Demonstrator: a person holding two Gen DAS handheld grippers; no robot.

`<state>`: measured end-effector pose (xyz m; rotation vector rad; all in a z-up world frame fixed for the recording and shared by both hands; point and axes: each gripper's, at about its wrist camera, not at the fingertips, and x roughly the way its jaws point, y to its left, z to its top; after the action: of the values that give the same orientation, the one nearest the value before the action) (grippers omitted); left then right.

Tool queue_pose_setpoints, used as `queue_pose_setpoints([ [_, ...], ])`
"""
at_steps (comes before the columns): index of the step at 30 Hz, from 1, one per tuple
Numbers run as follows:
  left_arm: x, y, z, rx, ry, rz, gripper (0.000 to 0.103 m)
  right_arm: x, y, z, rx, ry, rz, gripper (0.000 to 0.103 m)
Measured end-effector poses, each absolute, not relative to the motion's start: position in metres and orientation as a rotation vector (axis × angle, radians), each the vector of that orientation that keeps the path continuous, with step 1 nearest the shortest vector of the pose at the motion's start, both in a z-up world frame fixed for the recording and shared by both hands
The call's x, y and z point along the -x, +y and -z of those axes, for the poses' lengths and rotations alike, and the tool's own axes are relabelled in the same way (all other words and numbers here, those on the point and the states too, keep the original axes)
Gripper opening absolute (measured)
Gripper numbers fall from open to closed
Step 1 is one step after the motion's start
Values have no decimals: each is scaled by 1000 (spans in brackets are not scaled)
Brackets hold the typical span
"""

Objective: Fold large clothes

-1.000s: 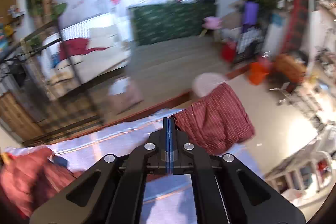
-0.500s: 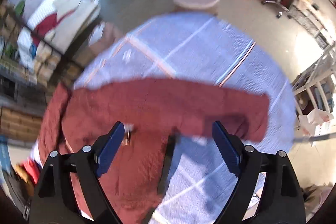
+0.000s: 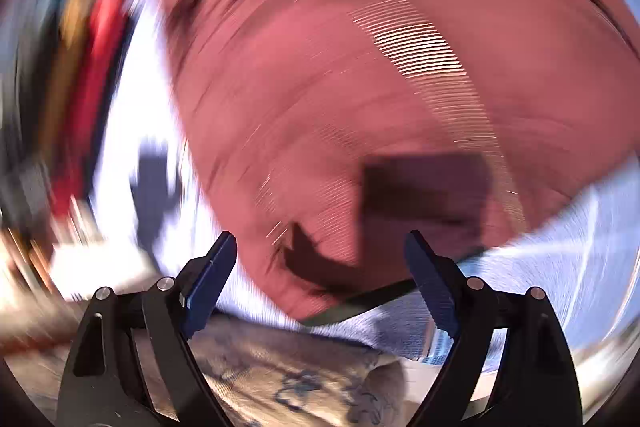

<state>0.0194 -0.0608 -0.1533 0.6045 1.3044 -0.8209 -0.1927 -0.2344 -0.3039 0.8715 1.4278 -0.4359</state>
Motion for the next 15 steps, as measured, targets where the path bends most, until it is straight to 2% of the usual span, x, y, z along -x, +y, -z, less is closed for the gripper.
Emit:
queue_pose_setpoints([
  [3, -36, -43, 149, -557, 1318, 778, 93, 141, -173, 332, -514, 1652, 284, 85],
  [6, -46, -26, 149, -553, 1320, 741, 93, 118, -134, 375, -255, 1787, 258, 84],
  [8, -52, -12, 150, -554, 1321, 724, 93, 114, -127, 396, -121, 1822, 315, 76],
  [10, -56, 0, 150, -562, 1319, 709, 93, 113, -135, 397, -185, 1799, 373, 56],
  [11, -59, 6, 149, -561, 1317, 704, 93, 112, -139, 392, -216, 1787, 397, 34],
  [12, -61, 11, 147, -559, 1316, 702, 93, 111, -146, 382, -257, 1771, 424, 22],
  [15, -68, 22, 136, -545, 1299, 697, 93, 104, -160, 348, -421, 1707, 377, 13],
])
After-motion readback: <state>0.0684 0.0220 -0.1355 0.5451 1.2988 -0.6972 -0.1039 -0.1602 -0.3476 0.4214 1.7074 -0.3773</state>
